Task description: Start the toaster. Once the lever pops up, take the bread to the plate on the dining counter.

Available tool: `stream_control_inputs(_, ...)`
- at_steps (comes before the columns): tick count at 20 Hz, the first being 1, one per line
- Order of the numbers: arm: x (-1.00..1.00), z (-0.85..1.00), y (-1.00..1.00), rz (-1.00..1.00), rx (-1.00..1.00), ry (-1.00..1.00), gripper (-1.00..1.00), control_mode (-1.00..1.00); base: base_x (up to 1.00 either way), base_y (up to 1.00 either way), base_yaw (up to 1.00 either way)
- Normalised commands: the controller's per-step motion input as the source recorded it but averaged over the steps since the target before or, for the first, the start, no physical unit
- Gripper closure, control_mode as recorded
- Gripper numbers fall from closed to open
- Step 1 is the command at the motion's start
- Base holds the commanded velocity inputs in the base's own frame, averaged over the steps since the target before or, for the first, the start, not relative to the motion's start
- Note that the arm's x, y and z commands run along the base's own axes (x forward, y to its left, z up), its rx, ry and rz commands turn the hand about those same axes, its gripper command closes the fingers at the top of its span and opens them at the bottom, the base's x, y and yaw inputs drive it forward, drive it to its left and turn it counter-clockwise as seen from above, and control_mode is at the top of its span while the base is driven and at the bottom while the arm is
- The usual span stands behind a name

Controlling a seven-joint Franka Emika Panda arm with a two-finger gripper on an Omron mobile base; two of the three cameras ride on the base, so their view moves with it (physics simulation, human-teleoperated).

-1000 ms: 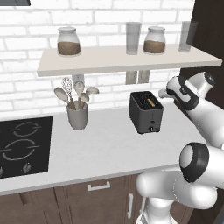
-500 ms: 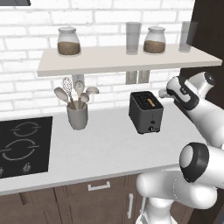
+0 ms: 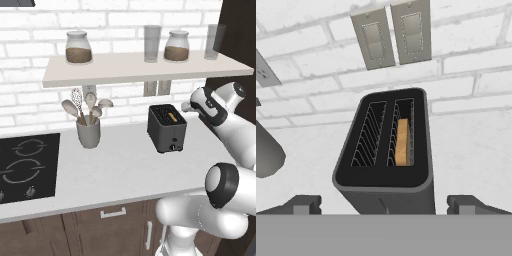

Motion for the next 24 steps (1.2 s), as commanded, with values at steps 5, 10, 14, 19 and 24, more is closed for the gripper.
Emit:
stream_control_inputs(5,0.00,0.00,0.00,0.00,0.00,0.00,-1.00,-1.00,0.00,0.00,0.00)
stream_control_inputs(10,0.00,0.00,0.00,0.00,0.00,0.00,-1.00,-1.00,0.00,0.00,0.00)
stream_control_inputs(14,0.00,0.00,0.00,0.00,0.00,0.00,-1.00,-1.00,0.00,0.00,0.00)
stream_control_inputs(19,0.00,0.00,0.00,0.00,0.00,0.00,-1.00,-1.00,0.00,0.00,0.00)
stream_control_inputs(24,0.00,0.00,0.00,0.00,0.00,0.00,-1.00,-1.00,0.00,0.00,0.00)
